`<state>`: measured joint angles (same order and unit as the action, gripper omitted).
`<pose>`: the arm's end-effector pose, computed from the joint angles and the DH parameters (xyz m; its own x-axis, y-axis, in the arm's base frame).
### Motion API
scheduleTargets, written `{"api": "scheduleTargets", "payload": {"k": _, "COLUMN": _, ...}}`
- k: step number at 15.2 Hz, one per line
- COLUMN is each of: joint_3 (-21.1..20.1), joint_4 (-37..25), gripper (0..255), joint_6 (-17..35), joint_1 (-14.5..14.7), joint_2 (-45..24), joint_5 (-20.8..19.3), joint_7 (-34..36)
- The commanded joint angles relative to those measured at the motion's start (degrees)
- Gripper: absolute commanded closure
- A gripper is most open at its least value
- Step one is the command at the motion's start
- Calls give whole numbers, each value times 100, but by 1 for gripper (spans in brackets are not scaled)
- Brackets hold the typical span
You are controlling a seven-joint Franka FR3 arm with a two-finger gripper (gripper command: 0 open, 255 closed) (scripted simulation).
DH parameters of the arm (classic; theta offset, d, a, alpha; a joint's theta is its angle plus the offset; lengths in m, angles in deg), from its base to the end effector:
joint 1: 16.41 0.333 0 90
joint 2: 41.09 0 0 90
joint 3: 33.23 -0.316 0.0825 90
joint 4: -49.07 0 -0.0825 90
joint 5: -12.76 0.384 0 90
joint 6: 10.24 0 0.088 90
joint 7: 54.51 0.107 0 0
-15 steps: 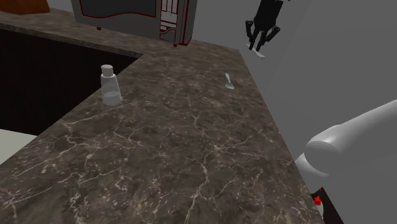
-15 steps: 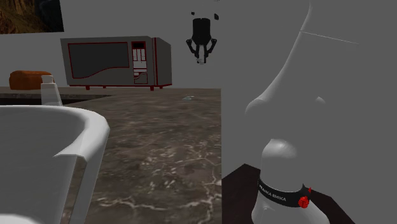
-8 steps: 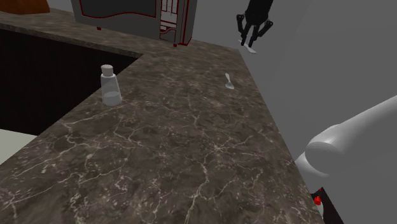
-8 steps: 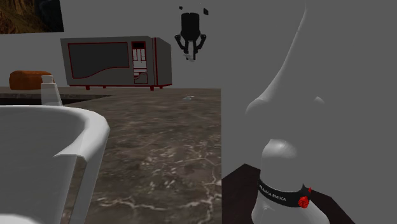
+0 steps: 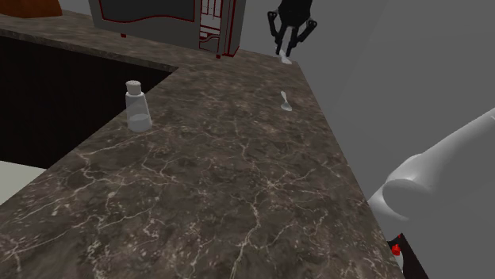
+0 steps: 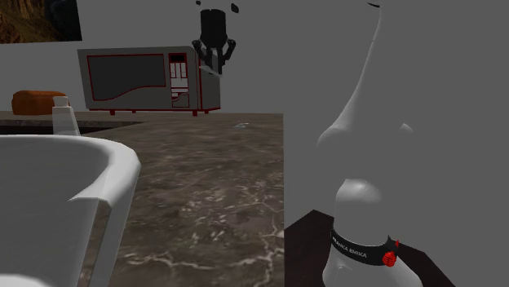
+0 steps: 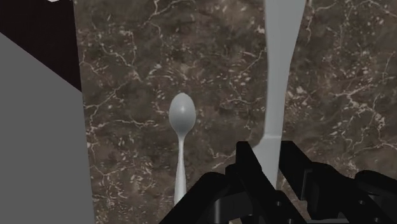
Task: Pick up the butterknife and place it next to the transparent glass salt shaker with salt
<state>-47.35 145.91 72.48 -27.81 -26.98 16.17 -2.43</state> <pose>0.4624 0.0463 0.6789 0.6513 -0.7588 -0.0043 -0.7588 -0.6513 0.0062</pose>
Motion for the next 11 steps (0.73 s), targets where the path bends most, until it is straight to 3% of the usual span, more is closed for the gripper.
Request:
{"api": "scheduleTargets", "payload": {"k": 1, "joint_3": -225, "joint_4": -267, "gripper": 255, "joint_6": 7, "joint_1": 103, "joint_2": -265, "joint_5": -15, "joint_7": 344}}
{"api": "scheduleTargets", "payload": {"k": 11, "joint_3": -1164, "joint_4": -1974, "gripper": 255, "joint_6": -235, "joint_1": 798, "joint_2": -1814, "joint_5": -505, "joint_7": 1938}}
